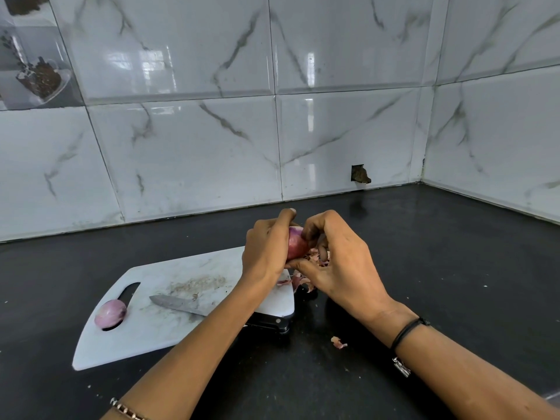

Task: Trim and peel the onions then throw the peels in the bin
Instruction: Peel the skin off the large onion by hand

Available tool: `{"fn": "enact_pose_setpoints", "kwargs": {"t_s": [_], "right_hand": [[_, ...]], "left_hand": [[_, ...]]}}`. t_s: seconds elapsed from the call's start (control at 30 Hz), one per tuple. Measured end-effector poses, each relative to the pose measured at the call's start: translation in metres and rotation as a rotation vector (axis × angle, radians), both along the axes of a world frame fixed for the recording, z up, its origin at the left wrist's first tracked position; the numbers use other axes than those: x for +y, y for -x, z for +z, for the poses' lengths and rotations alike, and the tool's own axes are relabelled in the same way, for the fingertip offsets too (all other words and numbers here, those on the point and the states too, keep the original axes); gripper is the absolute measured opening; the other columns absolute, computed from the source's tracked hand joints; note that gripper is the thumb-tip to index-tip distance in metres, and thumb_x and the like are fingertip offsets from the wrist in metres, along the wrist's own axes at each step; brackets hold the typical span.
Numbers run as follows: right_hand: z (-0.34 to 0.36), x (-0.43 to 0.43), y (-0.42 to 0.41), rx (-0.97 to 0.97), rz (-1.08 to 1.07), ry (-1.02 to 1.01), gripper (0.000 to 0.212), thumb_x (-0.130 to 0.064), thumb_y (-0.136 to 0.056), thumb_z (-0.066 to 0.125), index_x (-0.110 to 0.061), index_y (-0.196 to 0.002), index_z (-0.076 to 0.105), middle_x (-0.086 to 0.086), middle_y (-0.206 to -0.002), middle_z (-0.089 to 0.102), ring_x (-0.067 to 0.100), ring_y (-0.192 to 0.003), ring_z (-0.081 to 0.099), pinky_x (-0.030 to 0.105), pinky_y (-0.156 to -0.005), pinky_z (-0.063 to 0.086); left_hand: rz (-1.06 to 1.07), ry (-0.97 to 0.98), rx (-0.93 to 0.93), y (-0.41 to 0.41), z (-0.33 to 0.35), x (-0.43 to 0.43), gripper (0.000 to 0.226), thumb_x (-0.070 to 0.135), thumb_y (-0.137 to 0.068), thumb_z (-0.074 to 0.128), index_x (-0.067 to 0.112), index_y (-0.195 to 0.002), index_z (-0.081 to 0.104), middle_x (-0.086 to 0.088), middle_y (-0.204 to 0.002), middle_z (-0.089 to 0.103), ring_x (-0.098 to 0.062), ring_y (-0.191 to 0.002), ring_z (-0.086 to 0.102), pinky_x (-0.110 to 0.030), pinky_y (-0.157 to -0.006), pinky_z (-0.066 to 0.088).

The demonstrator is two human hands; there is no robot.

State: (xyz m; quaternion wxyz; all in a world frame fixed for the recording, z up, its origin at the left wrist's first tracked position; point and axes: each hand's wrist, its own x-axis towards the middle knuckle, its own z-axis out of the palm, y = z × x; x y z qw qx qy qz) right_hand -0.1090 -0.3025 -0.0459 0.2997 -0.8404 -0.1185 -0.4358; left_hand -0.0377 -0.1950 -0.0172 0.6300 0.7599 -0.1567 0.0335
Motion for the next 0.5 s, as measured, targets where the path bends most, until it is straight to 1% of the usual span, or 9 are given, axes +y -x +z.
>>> {"fn": "enact_pose_setpoints", "kwargs": {"t_s": [0.07,0.13,0.23,0.37,0.5], "right_hand": [[-0.001,-0.0006,-0.0008,0.006,0.001,-0.008,0.048,-0.005,-0.069,0.09,-0.009,-0.102,0.055,-0.007,-0.09,0.051,-0.011,-0.078,0.049,0.003,-0.072,0.039],[-0.0017,-0.0012,-0.0013,0.008,0.0,-0.004,0.048,-0.003,-0.069,0.089,-0.009,-0.102,0.054,-0.006,-0.09,0.052,-0.011,-0.079,0.05,0.002,-0.072,0.038],[-0.002,-0.0017,-0.0014,0.025,0.003,0.005,0.047,-0.002,-0.07,0.088,-0.011,-0.101,0.053,-0.004,-0.09,0.054,-0.009,-0.08,0.051,0.001,-0.069,0.038],[-0.0031,-0.0025,-0.0021,0.031,0.003,0.014,0.044,-0.001,-0.071,0.086,-0.01,-0.098,0.054,-0.015,-0.085,0.047,-0.008,-0.079,0.051,0.001,-0.067,0.036],[-0.0029,-0.0028,-0.0023,0.026,0.0,0.034,0.042,-0.002,-0.071,0.085,-0.013,-0.096,0.053,-0.006,-0.088,0.054,-0.004,-0.079,0.05,0.002,-0.068,0.037]], "left_hand": [[0.034,-0.023,-0.024,-0.0007,-0.0008,-0.001,0.045,0.065,-0.076,0.046,0.031,-0.064,0.073,-0.004,-0.075,0.075,-0.026,-0.081,0.072,-0.052,-0.087,0.057],[0.069,-0.061,-0.071,-0.0009,-0.0018,-0.0013,0.046,0.062,-0.082,0.048,0.029,-0.062,0.07,-0.003,-0.073,0.072,-0.026,-0.08,0.07,-0.051,-0.086,0.056],[0.113,-0.124,-0.132,-0.0037,-0.0047,-0.0017,0.047,0.052,-0.094,0.05,0.025,-0.059,0.066,0.002,-0.065,0.066,-0.023,-0.076,0.067,-0.046,-0.081,0.055],[0.135,-0.173,-0.157,-0.0023,-0.0054,-0.0018,0.047,0.046,-0.097,0.05,0.022,-0.059,0.065,0.008,-0.062,0.062,-0.017,-0.074,0.064,-0.036,-0.075,0.05],[0.127,-0.176,-0.149,0.0008,-0.0046,-0.0014,0.046,0.044,-0.098,0.05,0.022,-0.06,0.065,0.012,-0.061,0.06,-0.013,-0.071,0.06,-0.033,-0.07,0.044]]}}
